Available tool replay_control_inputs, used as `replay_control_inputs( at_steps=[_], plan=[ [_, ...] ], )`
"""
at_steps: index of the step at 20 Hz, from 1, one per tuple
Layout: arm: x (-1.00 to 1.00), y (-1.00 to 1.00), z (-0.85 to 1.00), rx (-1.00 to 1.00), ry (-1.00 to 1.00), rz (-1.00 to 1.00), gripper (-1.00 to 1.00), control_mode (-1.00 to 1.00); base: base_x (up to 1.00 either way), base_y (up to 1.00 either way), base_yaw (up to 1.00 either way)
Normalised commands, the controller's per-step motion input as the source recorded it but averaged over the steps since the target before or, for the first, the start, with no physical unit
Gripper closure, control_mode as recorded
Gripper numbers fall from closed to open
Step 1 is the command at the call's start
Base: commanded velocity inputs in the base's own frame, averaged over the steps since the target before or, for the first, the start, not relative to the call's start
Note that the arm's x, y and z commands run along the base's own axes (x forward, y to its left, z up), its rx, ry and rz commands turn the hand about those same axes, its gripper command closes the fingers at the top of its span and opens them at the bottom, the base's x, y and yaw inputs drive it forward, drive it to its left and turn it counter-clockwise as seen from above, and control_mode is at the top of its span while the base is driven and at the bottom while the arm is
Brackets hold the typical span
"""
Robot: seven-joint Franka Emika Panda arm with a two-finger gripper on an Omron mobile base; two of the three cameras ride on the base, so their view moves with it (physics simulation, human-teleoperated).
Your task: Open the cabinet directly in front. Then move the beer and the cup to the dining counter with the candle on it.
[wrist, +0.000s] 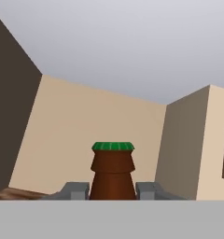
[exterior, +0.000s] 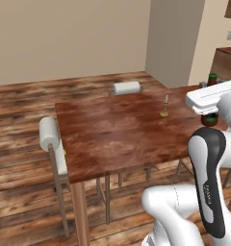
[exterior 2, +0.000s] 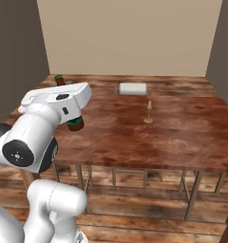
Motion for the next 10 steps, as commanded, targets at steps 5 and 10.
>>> replay_control_inputs(
  at_steps=[5, 10],
  plan=[
    [0.00, 0.00, 0.00, 0.00, 0.00, 0.00, 1.00, 1.00, 0.04, 0.04, 0.00],
    [0.22, 0.00, 0.00, 0.00, 0.02, 0.00, 1.00, -1.00, 0.00, 0.00, 0.00]
  ],
)
